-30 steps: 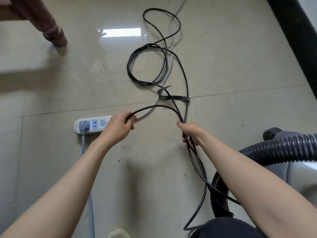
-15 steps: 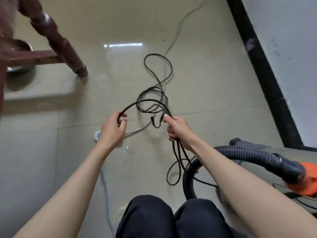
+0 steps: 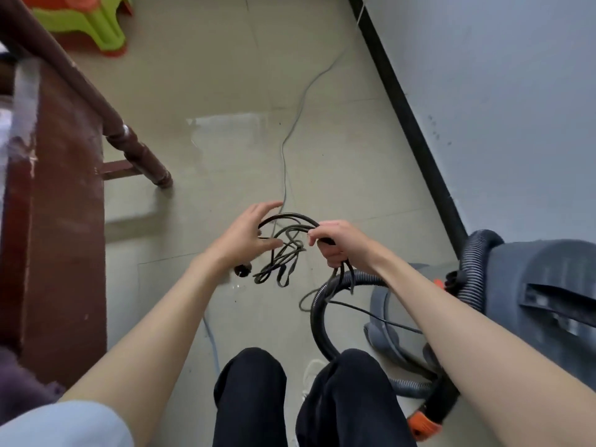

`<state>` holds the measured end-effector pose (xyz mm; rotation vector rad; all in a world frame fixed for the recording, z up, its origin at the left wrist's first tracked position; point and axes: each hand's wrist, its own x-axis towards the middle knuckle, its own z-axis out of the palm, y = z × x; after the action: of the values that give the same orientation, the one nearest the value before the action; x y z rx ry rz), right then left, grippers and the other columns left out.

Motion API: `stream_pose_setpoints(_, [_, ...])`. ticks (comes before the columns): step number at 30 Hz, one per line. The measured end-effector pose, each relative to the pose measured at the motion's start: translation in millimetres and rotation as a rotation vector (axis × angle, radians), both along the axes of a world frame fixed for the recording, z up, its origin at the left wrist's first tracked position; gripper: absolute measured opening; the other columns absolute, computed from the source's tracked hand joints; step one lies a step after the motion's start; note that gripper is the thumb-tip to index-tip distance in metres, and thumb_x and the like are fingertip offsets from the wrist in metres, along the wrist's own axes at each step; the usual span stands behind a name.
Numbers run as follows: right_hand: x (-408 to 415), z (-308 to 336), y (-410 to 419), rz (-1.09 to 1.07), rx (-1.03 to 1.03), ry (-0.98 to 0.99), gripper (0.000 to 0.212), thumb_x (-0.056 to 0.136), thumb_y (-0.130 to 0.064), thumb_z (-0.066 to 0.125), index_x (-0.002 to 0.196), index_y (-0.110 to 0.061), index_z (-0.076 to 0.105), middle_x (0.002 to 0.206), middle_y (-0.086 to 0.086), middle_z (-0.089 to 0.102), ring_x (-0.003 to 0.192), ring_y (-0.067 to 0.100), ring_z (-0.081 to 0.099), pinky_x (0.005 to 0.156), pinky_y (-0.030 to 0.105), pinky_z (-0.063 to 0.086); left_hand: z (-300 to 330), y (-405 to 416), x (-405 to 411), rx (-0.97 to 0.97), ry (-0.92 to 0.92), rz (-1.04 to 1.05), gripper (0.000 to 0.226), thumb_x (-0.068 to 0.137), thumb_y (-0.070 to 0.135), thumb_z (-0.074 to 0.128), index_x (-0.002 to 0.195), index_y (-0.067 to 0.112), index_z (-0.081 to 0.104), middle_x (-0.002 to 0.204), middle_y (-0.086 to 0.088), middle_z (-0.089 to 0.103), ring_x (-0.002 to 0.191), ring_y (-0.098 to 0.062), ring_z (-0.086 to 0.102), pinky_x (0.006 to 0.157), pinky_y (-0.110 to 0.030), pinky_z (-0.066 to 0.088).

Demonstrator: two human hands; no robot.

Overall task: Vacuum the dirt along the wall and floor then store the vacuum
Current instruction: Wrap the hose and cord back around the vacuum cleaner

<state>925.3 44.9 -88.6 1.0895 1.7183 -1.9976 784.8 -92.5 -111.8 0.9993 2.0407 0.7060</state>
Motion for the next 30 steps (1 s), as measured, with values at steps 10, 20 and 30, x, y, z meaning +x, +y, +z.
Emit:
stream_pose_setpoints(10, [88,112,30,-0.127,-0.020,0.129,0.032,0.085,-0.039,0.055,0.060,-0.018,0.050,0.062,0.005,0.032,0.043,0.008,0.024,0.046,0.018,0.026,93,25,65,-0.026,-0.172,-0.066,0.016,0.093,0.027,0.057,0.078,0.021,0.055,0.076,-0.002,0.064,0.062,-0.014,0.057,0.056,-0.027,0.042])
stream_pose_setpoints(20, [127,134,30,-0.086,0.368,-0.086,0.011,0.092,-0.022,0.065,0.082,-0.020,0.062,0.086,0.006,0.059,0.082,0.016,0.053,0.073,0.031,0.042,159,28,94,0.051,0.000,0.016,0.023,0.097,0.022,0.049,0.077,0.012,0.044,0.060,0.003,0.035,0.055,-0.011,0.032,0.052,-0.018,0.031])
stream_pose_setpoints(30, [165,176,26,-0.255,0.494,0.009,0.024,0.089,-0.015,0.066,0.113,-0.015,0.061,0.113,0.001,0.064,0.114,0.021,0.058,0.102,0.039,0.045,253,84,139,0.124,0.062,-0.207,0.007,0.092,0.024,0.058,0.087,0.019,0.061,0.055,0.007,0.042,0.050,-0.007,0.036,0.046,-0.014,0.029])
